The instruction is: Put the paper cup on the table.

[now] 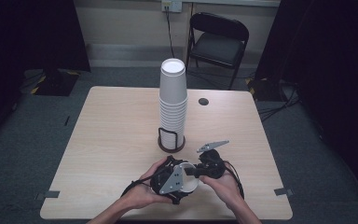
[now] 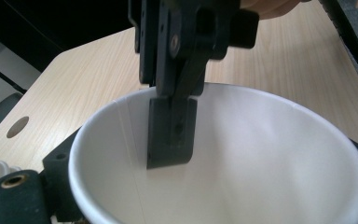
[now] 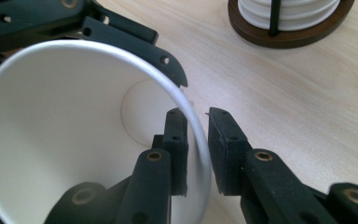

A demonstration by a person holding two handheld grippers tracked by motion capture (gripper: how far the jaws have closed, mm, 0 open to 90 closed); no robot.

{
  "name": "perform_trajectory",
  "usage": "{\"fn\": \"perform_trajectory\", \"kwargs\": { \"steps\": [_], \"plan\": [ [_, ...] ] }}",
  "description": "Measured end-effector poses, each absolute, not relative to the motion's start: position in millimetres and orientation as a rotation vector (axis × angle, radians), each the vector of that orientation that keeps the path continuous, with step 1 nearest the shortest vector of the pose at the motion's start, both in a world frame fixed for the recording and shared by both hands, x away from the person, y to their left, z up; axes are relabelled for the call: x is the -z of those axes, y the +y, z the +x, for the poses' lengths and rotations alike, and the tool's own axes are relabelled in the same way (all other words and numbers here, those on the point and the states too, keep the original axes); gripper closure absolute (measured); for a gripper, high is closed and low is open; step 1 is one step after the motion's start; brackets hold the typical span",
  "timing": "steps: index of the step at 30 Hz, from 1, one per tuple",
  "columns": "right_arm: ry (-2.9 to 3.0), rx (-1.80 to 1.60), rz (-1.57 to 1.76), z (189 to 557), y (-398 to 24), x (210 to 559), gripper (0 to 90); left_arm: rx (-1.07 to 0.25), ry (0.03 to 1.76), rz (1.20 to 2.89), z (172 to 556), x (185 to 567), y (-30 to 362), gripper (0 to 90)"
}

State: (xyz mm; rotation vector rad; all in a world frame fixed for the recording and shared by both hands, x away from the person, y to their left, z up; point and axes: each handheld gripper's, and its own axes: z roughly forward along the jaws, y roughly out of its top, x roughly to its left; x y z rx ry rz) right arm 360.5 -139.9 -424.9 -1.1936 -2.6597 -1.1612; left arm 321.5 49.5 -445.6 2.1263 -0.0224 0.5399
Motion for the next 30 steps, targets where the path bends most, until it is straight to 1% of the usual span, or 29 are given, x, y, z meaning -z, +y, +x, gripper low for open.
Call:
{"fn": "perform_trajectory", "kwargs": {
  "steps": [7,13,19,26,28,30],
  "plan": [
    [-2.64,1.224,-1.188,358.0,-145.5,424.7,72.7,-0.531,0.054,2.104,328.0,444.6,56.4,10.7],
    [-2.632,1.307,-1.197,357.5,-148.8,421.1,67.0,-0.485,0.148,2.067,333.8,446.6,65.5,10.6],
    [-2.635,1.373,-1.202,353.6,-151.1,419.4,61.6,-0.484,0.193,2.055,336.1,446.8,71.6,10.6],
    [-2.608,1.446,-1.216,353.3,-162.5,409.5,56.9,-0.463,0.271,2.035,338.4,447.7,80.2,10.7],
    [-2.6,1.475,-1.237,352.9,-167.2,407.0,53.5,-0.465,0.286,2.031,339.5,446.7,83.2,10.7],
    [-2.6,1.485,-1.259,352.8,-172.2,405.8,52.1,-0.459,0.306,2.013,340.8,445.0,85.6,10.7]
  ]
}}
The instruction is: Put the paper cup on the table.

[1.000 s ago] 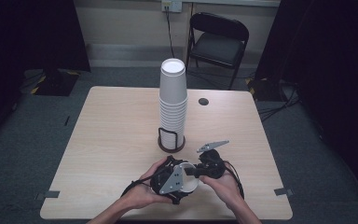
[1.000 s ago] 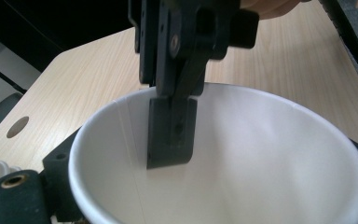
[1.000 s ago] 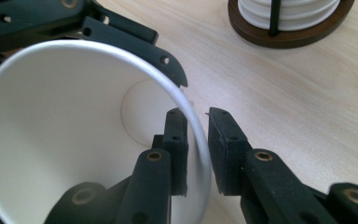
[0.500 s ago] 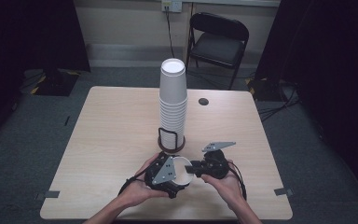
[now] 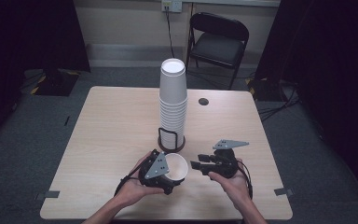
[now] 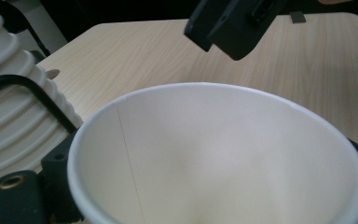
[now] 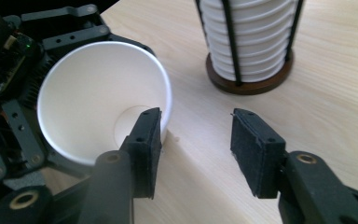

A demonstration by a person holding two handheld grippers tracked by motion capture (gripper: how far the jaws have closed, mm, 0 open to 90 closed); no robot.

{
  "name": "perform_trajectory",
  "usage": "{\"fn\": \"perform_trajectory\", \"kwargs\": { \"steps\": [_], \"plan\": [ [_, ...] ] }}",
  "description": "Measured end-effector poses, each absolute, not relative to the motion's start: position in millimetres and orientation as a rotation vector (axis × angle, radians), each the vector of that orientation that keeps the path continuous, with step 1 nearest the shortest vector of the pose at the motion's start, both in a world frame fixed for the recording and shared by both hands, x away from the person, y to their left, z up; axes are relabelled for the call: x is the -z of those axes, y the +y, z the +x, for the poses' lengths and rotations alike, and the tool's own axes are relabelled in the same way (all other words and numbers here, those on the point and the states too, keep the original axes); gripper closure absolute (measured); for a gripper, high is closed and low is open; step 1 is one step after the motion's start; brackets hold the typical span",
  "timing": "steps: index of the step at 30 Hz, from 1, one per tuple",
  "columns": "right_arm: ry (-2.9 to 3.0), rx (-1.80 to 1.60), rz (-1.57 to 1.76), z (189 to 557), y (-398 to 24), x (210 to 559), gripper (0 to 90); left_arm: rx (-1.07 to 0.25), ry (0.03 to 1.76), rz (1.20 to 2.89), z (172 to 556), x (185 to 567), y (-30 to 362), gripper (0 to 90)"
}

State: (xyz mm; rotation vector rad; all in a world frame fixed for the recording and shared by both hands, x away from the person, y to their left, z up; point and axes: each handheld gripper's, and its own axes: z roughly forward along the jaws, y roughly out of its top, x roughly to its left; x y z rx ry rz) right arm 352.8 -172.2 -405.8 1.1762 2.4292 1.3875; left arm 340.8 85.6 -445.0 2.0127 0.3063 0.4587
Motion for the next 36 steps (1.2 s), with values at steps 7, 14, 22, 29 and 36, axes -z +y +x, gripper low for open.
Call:
{"fn": "perform_trajectory", "kwargs": {
  "steps": [7,14,22,29,36],
  "plan": [
    [2.38,-1.377,1.223,354.4,-183.9,407.0,44.3,-0.434,0.389,1.941,346.7,434.3,100.1,10.7],
    [2.343,-1.358,1.255,359.9,-189.9,408.7,37.2,-0.432,0.485,1.869,354.4,424.3,121.1,10.7],
    [2.292,-1.318,1.288,363.7,-193.7,411.9,23.6,-0.42,0.594,1.792,363.4,418.2,144.0,10.8],
    [2.274,-1.313,1.329,368.1,-196.7,421.3,19.7,-0.502,0.69,1.715,376.1,409.3,163.0,10.8],
    [2.269,-1.3,1.34,370.0,-199.3,421.7,20.1,-0.539,0.811,1.664,390.4,404.2,180.9,10.8]
  ]
}}
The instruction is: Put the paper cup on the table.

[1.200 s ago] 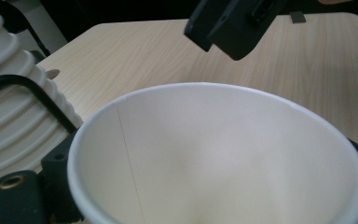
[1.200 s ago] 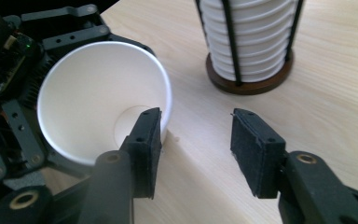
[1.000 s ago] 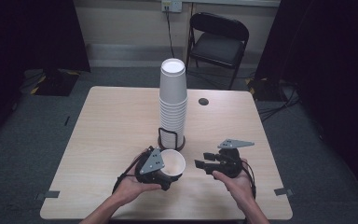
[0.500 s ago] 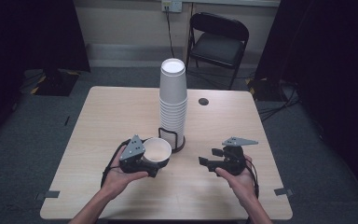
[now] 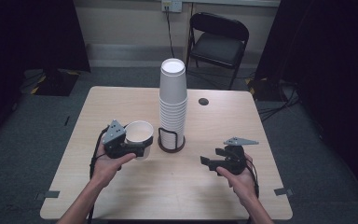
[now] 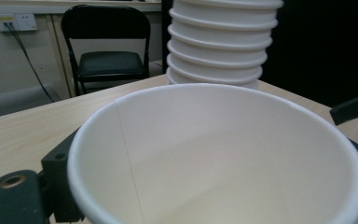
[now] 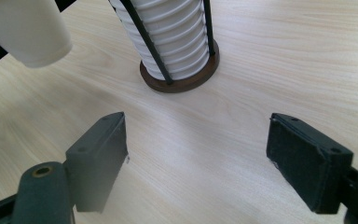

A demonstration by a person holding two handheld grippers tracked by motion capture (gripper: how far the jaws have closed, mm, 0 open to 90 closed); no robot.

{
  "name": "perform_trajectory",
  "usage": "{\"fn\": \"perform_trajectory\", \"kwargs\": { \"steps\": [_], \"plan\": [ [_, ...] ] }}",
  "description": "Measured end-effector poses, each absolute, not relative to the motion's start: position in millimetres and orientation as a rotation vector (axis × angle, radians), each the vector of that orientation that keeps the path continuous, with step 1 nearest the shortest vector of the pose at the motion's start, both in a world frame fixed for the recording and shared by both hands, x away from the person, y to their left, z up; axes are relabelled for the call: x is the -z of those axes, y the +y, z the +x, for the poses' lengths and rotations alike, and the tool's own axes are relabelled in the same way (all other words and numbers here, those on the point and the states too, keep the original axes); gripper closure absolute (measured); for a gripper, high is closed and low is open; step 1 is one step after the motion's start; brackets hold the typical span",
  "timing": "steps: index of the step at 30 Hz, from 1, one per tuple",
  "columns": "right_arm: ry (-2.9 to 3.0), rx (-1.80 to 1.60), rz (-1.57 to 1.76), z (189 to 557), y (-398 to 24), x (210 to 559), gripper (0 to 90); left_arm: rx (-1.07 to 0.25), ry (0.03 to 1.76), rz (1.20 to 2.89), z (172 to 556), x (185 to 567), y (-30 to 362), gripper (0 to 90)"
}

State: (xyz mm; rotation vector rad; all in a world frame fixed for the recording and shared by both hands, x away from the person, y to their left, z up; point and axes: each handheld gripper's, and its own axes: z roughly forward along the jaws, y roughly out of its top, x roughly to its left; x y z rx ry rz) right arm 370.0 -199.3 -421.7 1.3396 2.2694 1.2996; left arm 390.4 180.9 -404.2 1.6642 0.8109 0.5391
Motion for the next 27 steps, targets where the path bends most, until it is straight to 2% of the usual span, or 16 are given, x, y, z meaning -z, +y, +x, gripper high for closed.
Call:
{"fn": "perform_trajectory", "kwargs": {
  "steps": [6,8,13,15,22,27],
  "plan": [
    [2.286,-1.247,1.329,366.1,-201.3,423.5,18.3,-0.538,0.903,1.596,406.6,405.6,193.3,10.6],
    [2.273,-1.258,1.347,362.7,-203.9,425.9,17.7,-0.584,0.948,1.595,414.2,409.8,197.5,10.6],
    [2.279,-1.226,1.336,353.8,-208.0,428.0,16.6,-0.595,1.051,1.575,430.3,416.0,204.6,10.6],
    [2.282,-1.213,1.333,348.5,-211.6,428.4,16.3,-0.65,1.054,1.576,433.8,415.4,205.5,10.6],
    [2.264,-1.216,1.376,347.1,-215.8,437.5,16.8,-0.693,1.079,1.568,458.6,425.5,206.9,10.3],
    [2.277,-1.225,1.37,349.4,-212.0,439.2,17.0,-0.657,1.102,1.588,472.8,438.9,207.2,9.8]
  ]
}}
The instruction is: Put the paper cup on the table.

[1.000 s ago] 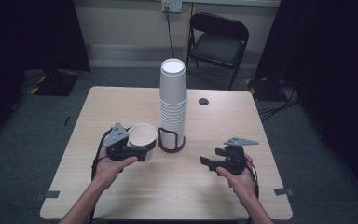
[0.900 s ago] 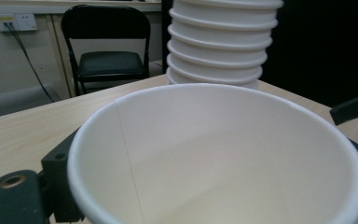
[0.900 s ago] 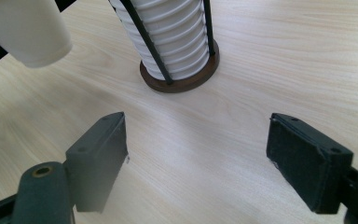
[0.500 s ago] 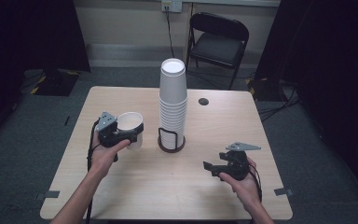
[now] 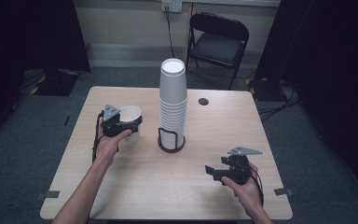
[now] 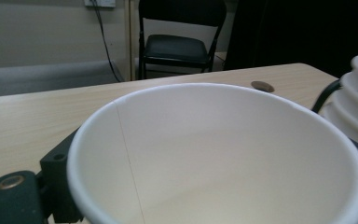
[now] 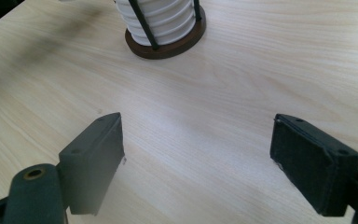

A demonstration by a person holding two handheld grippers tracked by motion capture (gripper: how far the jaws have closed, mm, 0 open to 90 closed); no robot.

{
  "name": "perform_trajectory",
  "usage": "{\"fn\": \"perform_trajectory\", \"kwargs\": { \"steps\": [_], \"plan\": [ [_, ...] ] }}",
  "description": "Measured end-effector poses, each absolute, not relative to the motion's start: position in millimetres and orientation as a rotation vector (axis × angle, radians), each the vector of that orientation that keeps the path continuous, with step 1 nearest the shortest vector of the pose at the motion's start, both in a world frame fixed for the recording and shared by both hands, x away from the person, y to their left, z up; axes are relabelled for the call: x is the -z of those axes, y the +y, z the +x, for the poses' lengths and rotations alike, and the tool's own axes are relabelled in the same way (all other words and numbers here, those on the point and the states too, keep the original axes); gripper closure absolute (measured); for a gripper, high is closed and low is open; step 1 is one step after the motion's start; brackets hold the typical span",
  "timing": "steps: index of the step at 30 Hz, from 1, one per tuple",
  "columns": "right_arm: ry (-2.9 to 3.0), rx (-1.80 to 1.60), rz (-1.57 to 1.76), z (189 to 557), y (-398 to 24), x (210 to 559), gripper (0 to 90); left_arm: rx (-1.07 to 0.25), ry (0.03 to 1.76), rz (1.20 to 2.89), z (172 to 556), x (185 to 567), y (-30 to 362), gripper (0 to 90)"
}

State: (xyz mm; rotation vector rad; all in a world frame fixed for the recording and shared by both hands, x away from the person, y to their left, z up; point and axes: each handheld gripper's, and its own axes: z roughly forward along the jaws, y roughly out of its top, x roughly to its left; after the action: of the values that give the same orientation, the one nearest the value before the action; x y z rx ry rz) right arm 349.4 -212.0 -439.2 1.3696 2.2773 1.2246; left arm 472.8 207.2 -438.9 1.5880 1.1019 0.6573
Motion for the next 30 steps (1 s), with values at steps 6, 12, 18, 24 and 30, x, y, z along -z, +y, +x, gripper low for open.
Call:
{"fn": "perform_trajectory", "kwargs": {
  "steps": [6,12,18,24,30],
  "plan": [
    [2.29,-1.218,1.368,350.3,-210.3,441.3,16.6,-0.688,1.086,1.63,478.6,453.3,205.4,9.6],
    [2.291,-1.219,1.376,349.7,-212.1,440.9,16.3,-0.715,1.056,1.67,481.7,463.3,202.5,9.5],
    [2.301,-1.199,1.389,350.8,-212.5,443.1,16.4,-0.693,1.042,1.714,476.8,461.8,198.9,9.6],
    [2.312,-1.188,1.373,349.5,-210.1,443.2,17.2,-0.685,1.018,1.787,472.8,468.6,197.2,11.0],
    [2.313,-1.187,1.373,349.0,-208.9,443.7,17.2,-0.642,1.006,1.823,470.7,474.3,200.6,13.0]
  ]
}}
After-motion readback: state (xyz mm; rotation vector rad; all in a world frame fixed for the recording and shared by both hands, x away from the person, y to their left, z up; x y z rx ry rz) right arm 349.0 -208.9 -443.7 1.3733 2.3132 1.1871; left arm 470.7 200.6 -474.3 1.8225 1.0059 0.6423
